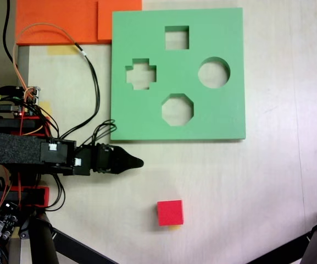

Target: Put the square block into the corresponding hole

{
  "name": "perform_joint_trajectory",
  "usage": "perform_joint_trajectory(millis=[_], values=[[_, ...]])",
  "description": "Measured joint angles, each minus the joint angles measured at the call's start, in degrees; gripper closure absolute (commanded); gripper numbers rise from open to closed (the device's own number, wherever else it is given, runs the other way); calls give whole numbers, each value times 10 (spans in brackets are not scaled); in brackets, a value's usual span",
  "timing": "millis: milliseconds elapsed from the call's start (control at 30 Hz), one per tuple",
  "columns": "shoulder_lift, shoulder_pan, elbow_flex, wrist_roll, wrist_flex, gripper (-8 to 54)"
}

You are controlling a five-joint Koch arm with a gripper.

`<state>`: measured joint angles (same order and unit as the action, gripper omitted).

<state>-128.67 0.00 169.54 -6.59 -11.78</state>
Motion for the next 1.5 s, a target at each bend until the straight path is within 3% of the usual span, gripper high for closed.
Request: perform_joint_trajectory(millis=[433,633,767,867,967,1100,1300,1367,1433,1500], values=[[0,-10,10,-23,22,114],[0,4,11,-489,82,176],[1,79,5,-552,71,179],[0,141,-118,-600,-83,234],[0,215,-308,-640,-344,241],[1,245,-385,-642,-526,286],[44,243,-598,-642,-722,287],[82,240,-650,-631,-756,261],[138,240,-731,-613,-778,129],[201,241,-809,-607,-806,50]])
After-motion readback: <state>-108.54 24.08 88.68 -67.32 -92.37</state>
